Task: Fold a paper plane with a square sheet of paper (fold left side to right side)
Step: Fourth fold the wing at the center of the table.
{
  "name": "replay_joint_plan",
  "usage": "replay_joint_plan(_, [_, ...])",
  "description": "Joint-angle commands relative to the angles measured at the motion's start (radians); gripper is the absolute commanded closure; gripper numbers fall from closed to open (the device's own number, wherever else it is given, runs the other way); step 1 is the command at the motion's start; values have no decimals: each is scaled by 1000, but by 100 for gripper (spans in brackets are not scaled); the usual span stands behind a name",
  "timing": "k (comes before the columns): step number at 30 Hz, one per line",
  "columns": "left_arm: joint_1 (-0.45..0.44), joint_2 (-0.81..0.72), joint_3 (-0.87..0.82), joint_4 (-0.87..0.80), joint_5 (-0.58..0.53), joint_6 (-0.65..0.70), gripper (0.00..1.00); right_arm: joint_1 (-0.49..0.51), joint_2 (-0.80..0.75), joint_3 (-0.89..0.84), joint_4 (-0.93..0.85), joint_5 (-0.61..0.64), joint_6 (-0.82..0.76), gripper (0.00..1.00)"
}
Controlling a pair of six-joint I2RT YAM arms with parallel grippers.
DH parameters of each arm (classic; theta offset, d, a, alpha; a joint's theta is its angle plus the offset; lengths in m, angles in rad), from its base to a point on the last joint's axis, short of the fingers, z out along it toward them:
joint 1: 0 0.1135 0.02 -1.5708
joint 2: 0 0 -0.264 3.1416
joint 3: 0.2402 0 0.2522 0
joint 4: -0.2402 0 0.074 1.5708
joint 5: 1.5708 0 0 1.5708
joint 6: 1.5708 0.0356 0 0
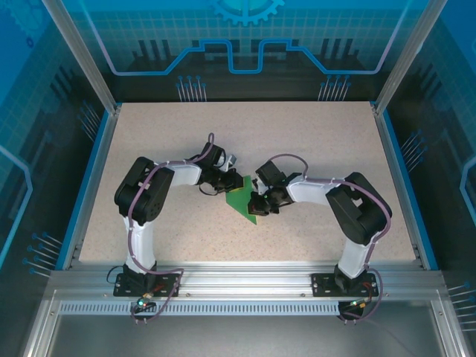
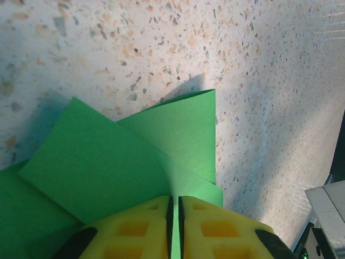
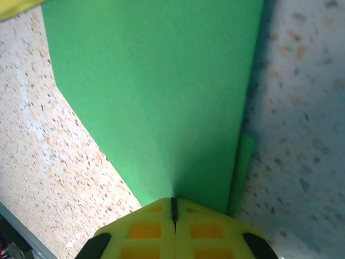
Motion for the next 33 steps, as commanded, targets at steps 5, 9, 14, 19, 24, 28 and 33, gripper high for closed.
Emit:
replay_joint_plan(5, [11,73,-18,-81,-92,26,86,18,-32,-41,-142,5,-30,100])
replay_joint_plan(9, [14,75,-20,-79,-92,23,86,24,-29,-31,-178,14,-48,100])
replay_joint_plan(14, [17,78,-20,-79,-92,25,86,35,-26,-11,-242,39,-78,100])
replay_joint_plan(19, [21,82,-20,-78,-94,23,86,52,-24,-2,-284,44,-98,100])
replay_joint_plan(24, [23,84,-19,-80,-92,23,86,60,-27,-9,-316,64,-110,100])
replay_joint_plan(28, [22,84,-18,-82,-92,23,86,64,-30,-13,-327,63,-122,100])
replay_joint_plan(33, [22,85,-16,-84,-92,23,86,66,-30,-17,-344,63,-137,100])
